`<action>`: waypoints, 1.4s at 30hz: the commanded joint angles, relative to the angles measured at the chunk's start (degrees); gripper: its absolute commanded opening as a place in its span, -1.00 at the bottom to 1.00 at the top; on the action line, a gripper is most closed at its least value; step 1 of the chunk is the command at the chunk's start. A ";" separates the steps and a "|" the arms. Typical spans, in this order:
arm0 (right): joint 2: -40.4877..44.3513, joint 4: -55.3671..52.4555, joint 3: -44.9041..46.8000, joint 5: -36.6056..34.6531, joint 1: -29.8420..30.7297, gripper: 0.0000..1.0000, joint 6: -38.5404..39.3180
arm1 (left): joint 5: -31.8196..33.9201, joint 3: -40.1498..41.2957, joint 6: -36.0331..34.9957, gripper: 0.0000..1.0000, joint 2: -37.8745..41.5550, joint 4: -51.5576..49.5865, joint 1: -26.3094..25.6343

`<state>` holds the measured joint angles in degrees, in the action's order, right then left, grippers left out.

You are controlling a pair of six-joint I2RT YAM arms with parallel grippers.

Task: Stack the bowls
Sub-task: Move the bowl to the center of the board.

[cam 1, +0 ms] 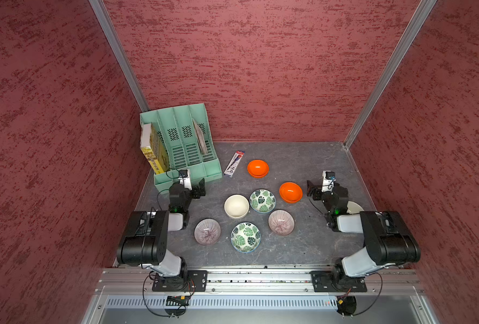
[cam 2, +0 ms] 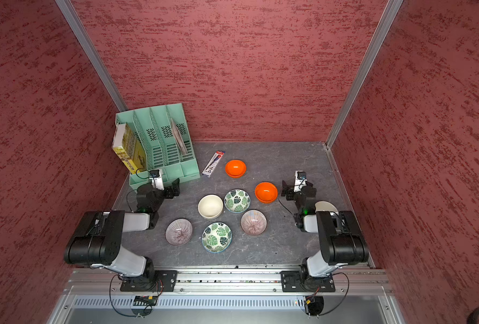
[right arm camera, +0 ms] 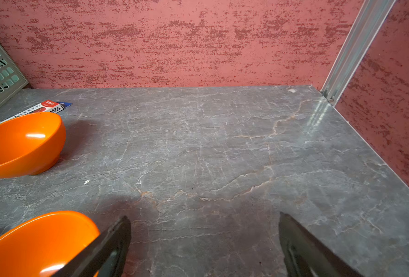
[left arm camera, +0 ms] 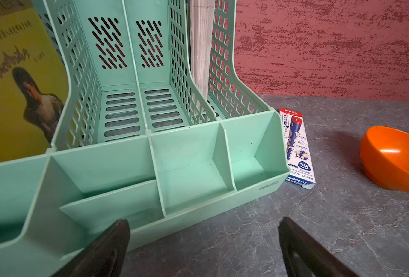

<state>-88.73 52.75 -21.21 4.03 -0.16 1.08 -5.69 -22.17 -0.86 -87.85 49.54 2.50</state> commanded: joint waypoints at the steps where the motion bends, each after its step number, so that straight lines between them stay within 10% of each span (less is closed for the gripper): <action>1: 0.21 -0.43 -0.91 -0.52 0.15 0.97 0.07 | -0.17 0.29 -0.14 0.99 0.14 1.09 -0.04; 26: 0.20 -0.67 -1.04 -0.34 0.19 0.97 -0.03 | -2.84 -1.58 1.15 0.99 2.22 -2.23 1.84; 35: 0.36 -0.75 -1.28 -0.52 0.16 0.97 0.19 | 30.99 -32.93 7.46 1.00 17.60 -68.21 -14.57; 42: 3.73 -9.56 -4.50 0.33 0.75 0.97 1.35 | 22.36 -40.25 28.44 0.80 22.42 -107.29 -18.89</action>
<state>-86.15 46.02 -24.40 4.05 -0.08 1.37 16.64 -64.10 17.65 -65.80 -32.18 -15.57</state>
